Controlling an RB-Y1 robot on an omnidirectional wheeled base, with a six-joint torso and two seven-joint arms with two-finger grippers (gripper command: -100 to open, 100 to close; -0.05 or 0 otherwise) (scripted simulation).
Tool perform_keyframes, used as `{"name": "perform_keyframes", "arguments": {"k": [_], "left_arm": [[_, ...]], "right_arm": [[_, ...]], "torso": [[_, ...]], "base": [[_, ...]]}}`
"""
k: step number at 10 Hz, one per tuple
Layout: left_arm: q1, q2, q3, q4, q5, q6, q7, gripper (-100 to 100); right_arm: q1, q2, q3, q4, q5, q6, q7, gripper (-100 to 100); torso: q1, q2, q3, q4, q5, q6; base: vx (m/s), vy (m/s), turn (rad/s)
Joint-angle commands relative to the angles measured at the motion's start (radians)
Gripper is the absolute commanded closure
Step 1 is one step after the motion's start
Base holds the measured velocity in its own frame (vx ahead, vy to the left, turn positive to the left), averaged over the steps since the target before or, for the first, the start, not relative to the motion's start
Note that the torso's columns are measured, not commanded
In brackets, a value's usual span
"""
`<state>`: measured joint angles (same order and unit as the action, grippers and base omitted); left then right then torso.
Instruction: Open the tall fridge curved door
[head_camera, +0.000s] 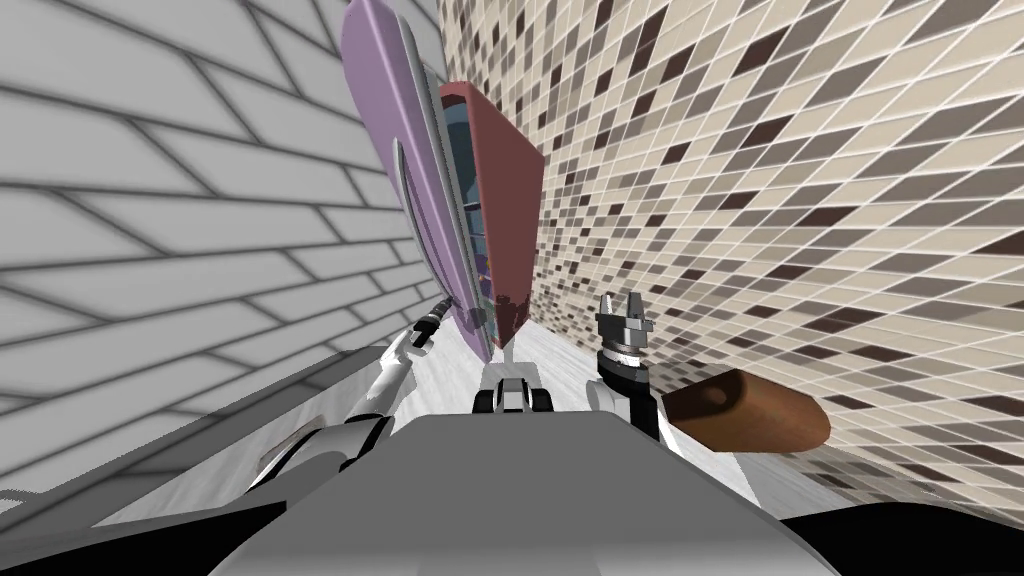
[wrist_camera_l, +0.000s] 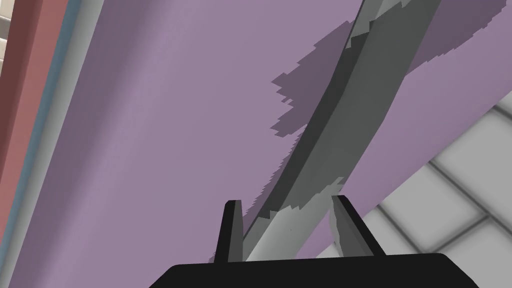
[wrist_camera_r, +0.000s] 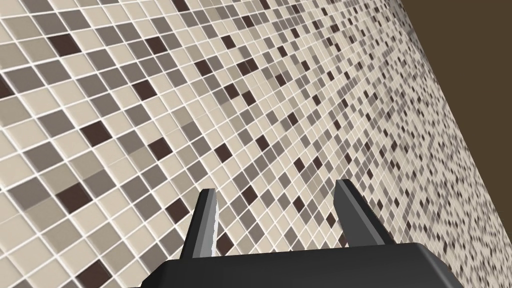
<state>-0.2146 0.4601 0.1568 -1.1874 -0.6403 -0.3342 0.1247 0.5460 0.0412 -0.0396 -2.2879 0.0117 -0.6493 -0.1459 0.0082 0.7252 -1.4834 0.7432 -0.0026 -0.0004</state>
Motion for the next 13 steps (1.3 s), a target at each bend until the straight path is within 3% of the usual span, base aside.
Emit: {"name": "perform_keyframes", "arguments": {"k": [1, 2, 7, 8, 9, 11, 13], "left_arm": [[0.002, 0.044, -0.022, -0.024, 0.001, -0.033, 0.049, 100], [0.002, 0.044, -0.022, -0.024, 0.001, -0.033, 0.049, 100], [0.027, 0.099, -0.087, -0.048, -0.003, -0.111, 0.128, 100], [0.030, 0.086, -0.082, -0.041, -0.004, -0.100, 0.112, 100], [0.040, 0.096, -0.093, -0.055, -0.008, -0.129, 0.128, 100], [0.049, 0.104, -0.103, -0.069, -0.012, -0.153, 0.142, 100], [0.066, 0.118, -0.123, -0.096, -0.019, -0.203, 0.169, 100]], "right_arm": [[0.000, 0.000, 0.000, 0.000, 0.000, 0.000, 0.000, 0], [0.000, 0.000, 0.000, 0.000, 0.000, 0.000, 0.000, 0], [0.000, 0.000, 0.000, 0.000, 0.000, 0.000, 0.000, 0], [0.000, 0.000, 0.000, 0.000, 0.000, 0.000, 0.000, 0], [0.000, 0.000, 0.000, 0.000, 0.000, 0.000, 0.000, 0], [0.000, 0.000, 0.000, 0.000, 0.000, 0.000, 0.000, 0], [0.000, 0.000, 0.000, 0.000, 0.000, 0.000, 0.000, 0]], "torso": [[0.001, 0.001, 0.000, 0.000, 0.000, 0.000], [0.003, 0.001, 0.000, 0.001, 0.000, 0.001], [-0.004, 0.008, 0.004, -0.001, 0.000, 0.001], [-0.002, 0.012, 0.007, -0.001, 0.002, 0.001], [-0.016, 0.008, 0.005, -0.005, 0.001, 0.002], [-0.002, 0.007, 0.004, -0.003, 0.002, 0.003], [-0.006, 0.002, 0.001, -0.002, 0.001, 0.004]], "base": [[-0.150, 0.373, -0.085], [-0.118, 0.268, -0.041], [-0.155, 0.320, -0.060], [-0.085, 0.198, -0.024], [-0.031, 0.222, 0.007], [-0.038, 0.375, -0.039], [-0.010, 0.329, -0.018]]}}
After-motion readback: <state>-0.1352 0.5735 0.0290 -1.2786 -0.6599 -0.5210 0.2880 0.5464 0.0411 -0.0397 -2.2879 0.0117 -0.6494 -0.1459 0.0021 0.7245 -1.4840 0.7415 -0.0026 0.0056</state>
